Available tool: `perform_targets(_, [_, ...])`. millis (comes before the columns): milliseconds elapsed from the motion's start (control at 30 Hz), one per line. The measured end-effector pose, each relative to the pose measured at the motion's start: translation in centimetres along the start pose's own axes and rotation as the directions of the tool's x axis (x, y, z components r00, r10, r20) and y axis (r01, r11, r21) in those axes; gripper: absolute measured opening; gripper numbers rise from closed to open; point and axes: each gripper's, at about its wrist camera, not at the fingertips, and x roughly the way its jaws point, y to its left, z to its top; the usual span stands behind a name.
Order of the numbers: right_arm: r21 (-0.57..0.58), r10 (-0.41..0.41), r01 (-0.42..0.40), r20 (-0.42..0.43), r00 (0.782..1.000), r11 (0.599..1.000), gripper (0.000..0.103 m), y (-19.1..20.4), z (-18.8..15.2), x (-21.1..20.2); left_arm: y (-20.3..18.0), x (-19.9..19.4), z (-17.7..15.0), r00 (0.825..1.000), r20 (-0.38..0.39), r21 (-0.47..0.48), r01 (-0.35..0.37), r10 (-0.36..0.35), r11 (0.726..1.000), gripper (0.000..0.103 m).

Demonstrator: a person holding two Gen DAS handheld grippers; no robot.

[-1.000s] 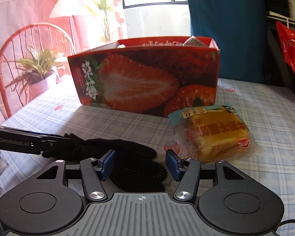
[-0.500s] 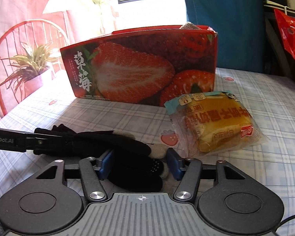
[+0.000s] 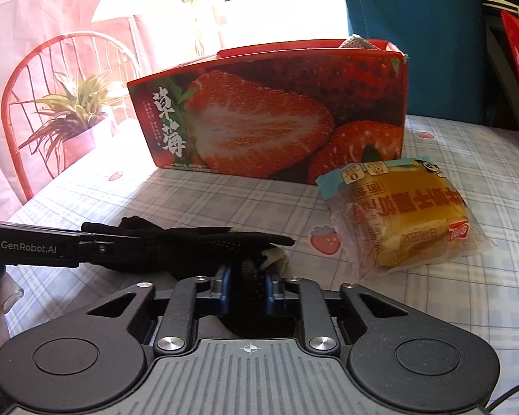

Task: Organize soft objects
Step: 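Close the left gripper on the black glove while the right gripper closes on it, then lift the black glove with both grippers over the red box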

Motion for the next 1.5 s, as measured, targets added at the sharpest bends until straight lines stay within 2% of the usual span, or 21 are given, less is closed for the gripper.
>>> perform_targets(100, [0.0,0.001,-0.001,0.002,1.0,1.0,0.011,0.1,0.1,-0.2,-0.1,-0.3,0.1,1.0,0.006,0.009,-0.006,0.006,1.0,0.027])
perform_targets(567, [-0.004,0.005,-0.005,0.076,0.997,1.0,0.009,0.3,1.6,-1.8,-1.1,-2.1,1.9,0.998,0.062,0.038,-0.007,0.005,0.999,0.026])
perform_targets(1233, [-0.045,-0.039,0.047,0.177,0.983,0.998,0.009,0.2,7.7,-3.6,-3.1,-3.5,8.0,0.989,0.146,0.104,0.019,-0.034,0.994,0.026])
perform_targets(1500, [-0.046,-0.038,0.048,0.191,0.981,0.998,0.009,0.2,10.3,-3.7,-2.8,-3.7,10.1,0.987,0.154,0.079,0.034,-0.046,0.996,0.026])
